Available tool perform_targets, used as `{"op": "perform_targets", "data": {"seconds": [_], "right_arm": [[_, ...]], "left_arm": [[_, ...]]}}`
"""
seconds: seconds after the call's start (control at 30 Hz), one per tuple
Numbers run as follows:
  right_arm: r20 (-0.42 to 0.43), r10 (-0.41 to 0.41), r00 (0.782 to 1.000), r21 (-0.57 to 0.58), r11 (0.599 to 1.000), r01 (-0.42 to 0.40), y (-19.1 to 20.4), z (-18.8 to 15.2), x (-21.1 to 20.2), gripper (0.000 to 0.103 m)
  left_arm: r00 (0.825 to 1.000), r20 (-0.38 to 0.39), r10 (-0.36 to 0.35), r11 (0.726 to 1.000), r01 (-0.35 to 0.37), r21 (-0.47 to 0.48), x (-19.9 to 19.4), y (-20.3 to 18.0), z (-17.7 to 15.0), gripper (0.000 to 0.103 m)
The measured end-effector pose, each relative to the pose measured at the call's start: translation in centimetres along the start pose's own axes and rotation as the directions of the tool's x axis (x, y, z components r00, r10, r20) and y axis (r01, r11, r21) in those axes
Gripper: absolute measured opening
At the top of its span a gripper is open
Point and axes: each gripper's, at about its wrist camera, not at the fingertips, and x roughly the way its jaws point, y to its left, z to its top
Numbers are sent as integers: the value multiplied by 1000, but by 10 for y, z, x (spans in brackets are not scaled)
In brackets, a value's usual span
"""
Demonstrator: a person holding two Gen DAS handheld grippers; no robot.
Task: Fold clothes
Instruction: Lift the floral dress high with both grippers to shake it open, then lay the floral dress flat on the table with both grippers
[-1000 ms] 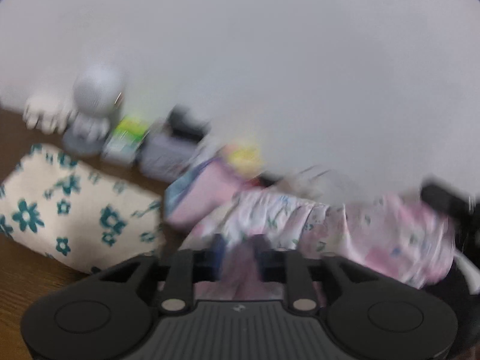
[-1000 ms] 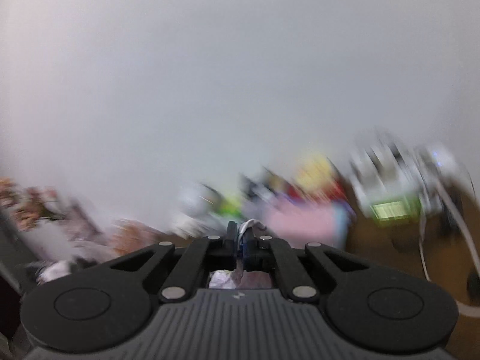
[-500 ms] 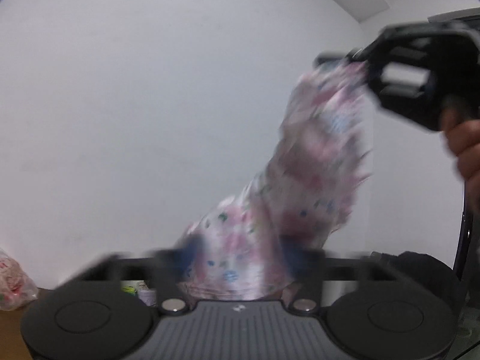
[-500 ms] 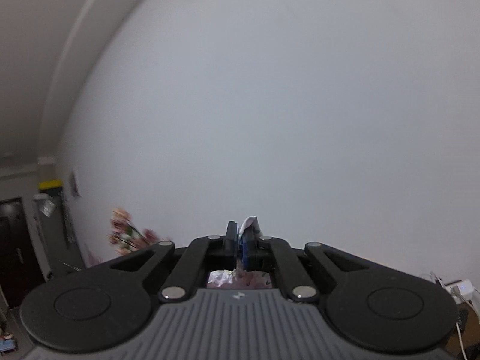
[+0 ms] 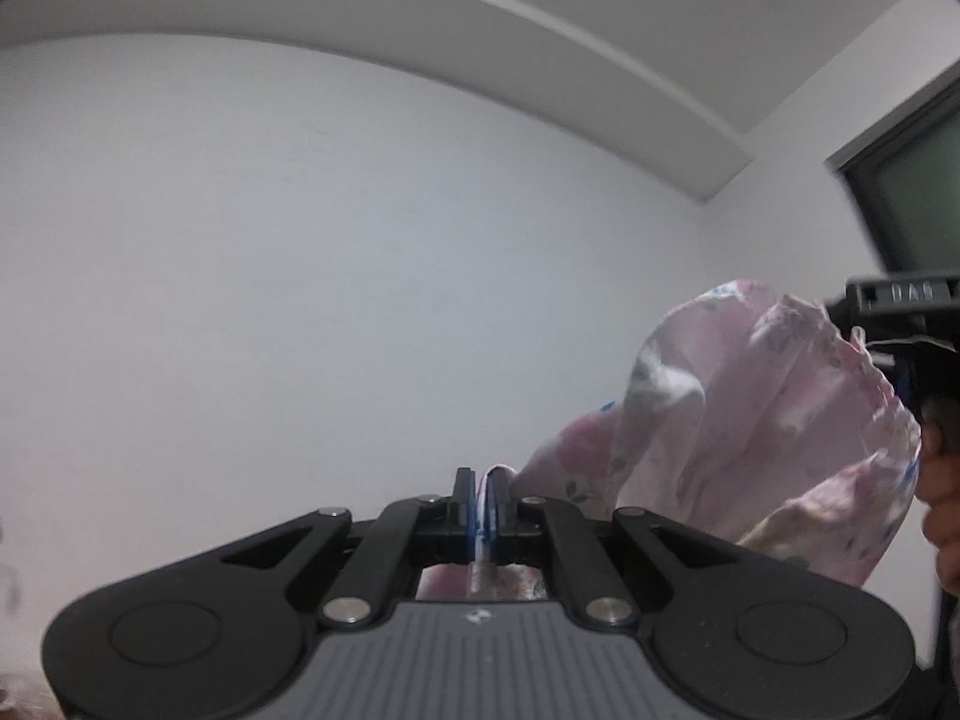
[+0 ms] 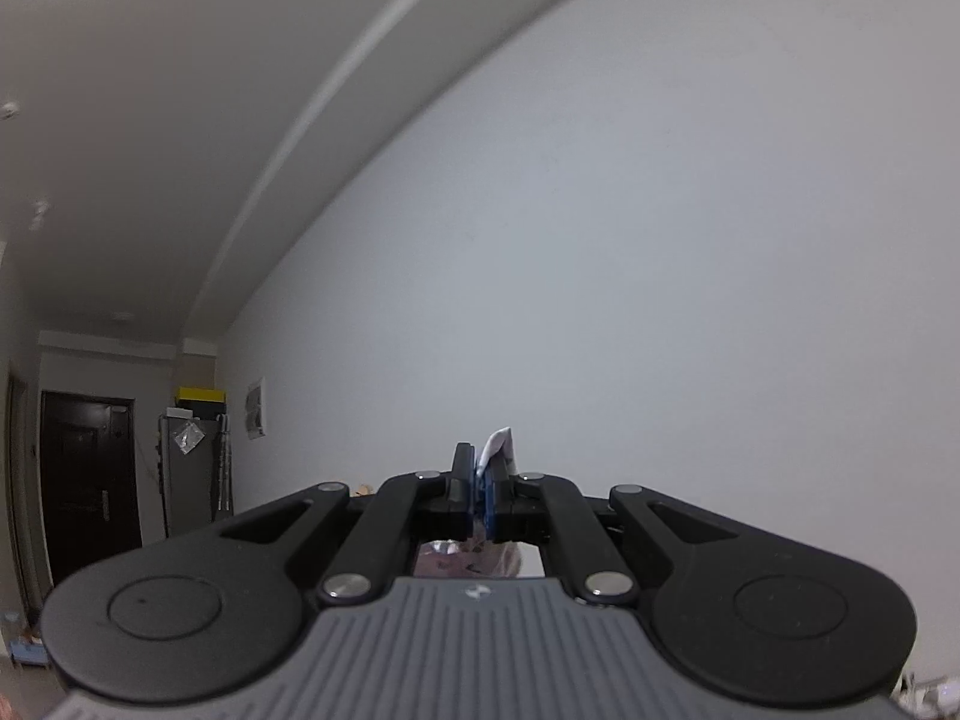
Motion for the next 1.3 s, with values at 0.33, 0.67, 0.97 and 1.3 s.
{"op": "perform_targets", "data": {"seconds": [0.33,0.67,0.97,1.3], "right_arm": [[-562,-338,755,99,879,467,-179,-158,155,30],[-829,-183,529,-29,957,287,-114,-309,154,58],[-931,-58,361,-51,998,28,-34,-376,107,1],[-943,23,331,-8,996,-90,-17,-325,47,35]], "left_arm": [[727,-644,237,968,-126,215,160,70,-197,55],[520,-850,86,988,-154,6,45,92,-263,73],[420,-904,85,996,-73,60,21,64,-330,13],[466,-879,-103,995,51,-90,-8,48,-280,79]]}}
